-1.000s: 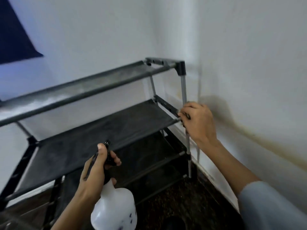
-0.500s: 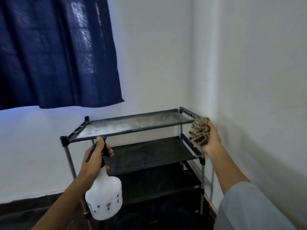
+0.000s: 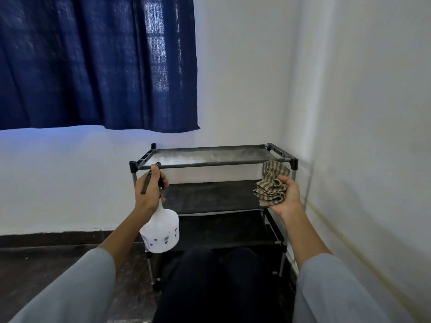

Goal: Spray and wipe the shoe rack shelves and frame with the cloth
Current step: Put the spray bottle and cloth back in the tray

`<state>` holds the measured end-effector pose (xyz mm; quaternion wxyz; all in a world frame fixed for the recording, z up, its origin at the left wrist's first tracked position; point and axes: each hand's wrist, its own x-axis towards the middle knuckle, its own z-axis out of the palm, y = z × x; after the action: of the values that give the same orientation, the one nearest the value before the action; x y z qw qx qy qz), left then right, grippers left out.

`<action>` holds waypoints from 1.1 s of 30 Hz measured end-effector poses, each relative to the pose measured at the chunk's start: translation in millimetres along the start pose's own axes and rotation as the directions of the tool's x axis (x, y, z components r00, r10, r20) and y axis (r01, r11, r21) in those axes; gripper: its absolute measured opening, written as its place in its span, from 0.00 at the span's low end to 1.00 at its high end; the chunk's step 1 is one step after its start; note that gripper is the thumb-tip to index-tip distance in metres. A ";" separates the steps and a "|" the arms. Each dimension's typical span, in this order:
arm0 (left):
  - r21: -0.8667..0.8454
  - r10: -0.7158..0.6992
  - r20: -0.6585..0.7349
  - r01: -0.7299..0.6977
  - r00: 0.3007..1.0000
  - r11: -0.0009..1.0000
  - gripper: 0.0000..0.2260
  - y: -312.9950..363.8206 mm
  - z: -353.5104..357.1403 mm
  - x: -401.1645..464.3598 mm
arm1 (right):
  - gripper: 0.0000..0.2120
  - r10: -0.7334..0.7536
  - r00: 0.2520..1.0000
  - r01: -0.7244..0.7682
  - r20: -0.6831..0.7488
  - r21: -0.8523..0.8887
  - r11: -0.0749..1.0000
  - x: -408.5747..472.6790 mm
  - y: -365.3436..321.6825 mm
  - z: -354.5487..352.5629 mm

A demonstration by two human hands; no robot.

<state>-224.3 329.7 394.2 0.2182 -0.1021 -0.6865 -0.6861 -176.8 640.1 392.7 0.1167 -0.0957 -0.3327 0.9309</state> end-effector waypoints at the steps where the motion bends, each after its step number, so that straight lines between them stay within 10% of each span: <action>1: 0.002 0.011 0.001 -0.011 1.000 1.000 0.20 0.7 1.3 1.9 | 0.12 0.013 1.000 -0.013 0.013 -0.007 1.000 0.8 0.5 0.1; 22: -0.136 0.119 0.062 -0.109 0.991 0.985 0.22 31.6 53.8 82.1 | 0.17 0.148 0.926 -0.123 0.346 -0.095 0.988 69.5 -3.6 51.9; 33: 0.004 0.114 -0.150 -0.115 0.982 0.993 0.22 14.5 -38.1 67.7 | 0.23 0.445 0.785 -0.332 0.430 -0.314 0.889 78.8 122.5 114.2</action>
<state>-271.8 281.8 435.5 0.3082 -0.0900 -0.6595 -0.6797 -300.1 502.0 393.0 -0.1784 0.0645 -0.4258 0.8847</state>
